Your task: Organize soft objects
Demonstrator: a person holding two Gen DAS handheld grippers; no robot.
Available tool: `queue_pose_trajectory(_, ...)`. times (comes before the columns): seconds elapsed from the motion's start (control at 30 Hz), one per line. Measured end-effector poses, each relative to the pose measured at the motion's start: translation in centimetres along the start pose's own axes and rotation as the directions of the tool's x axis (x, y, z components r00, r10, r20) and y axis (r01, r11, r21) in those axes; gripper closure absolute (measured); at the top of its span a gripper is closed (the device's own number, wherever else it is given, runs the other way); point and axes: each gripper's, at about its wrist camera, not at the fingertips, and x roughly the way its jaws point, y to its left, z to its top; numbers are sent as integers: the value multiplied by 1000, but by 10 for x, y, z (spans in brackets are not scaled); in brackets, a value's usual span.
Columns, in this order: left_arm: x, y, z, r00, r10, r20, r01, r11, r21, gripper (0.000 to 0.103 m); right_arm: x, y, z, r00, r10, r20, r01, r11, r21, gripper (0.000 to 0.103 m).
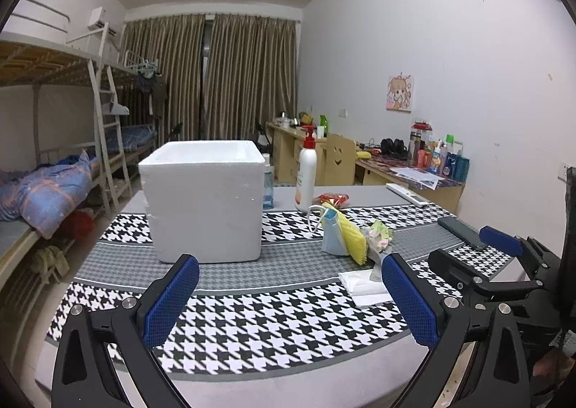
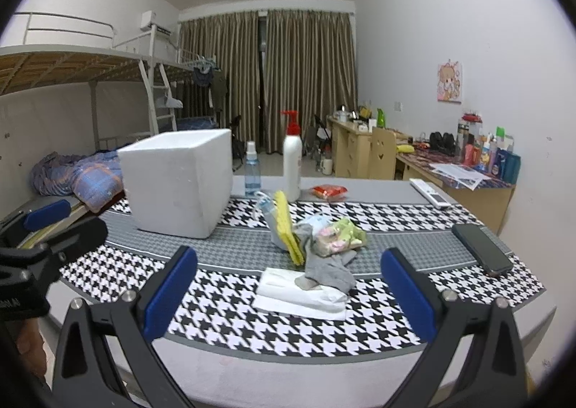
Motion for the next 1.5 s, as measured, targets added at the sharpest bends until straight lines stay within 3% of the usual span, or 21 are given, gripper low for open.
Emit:
queue_pose_trajectory(0.37, 36, -11, 9, 995, -61, -82, 63, 998, 22, 3, 28, -19, 5, 997, 7, -82, -6, 1000, 20, 3)
queue_pose_trajectory(0.53, 53, -17, 6, 985, -104, -137, 109, 994, 28, 3, 37, -31, 4, 995, -5, -99, 8, 1000, 27, 5)
queue_pose_trajectory(0.83, 82, -34, 7, 973, -115, -199, 128, 990, 57, 3, 60, -49, 4, 987, -11, -160, 17, 999, 33, 13)
queue_pose_trajectory(1.1, 119, -44, 12, 956, -141, -257, 150, 989, 15, 4, 89, -68, 4, 975, -15, -223, 24, 999, 37, 21)
queue_pose_trajectory(1.33, 149, -51, 8, 935, -171, -312, 164, 985, -48, 17, 112, -78, 7, 963, -10, -268, 15, 1000, 18, 22)
queue_pose_trajectory(1.5, 173, -56, 3, 902, -219, -372, 188, 975, -119, 31, 128, -83, 12, 957, -9, -290, 8, 1000, -5, 22)
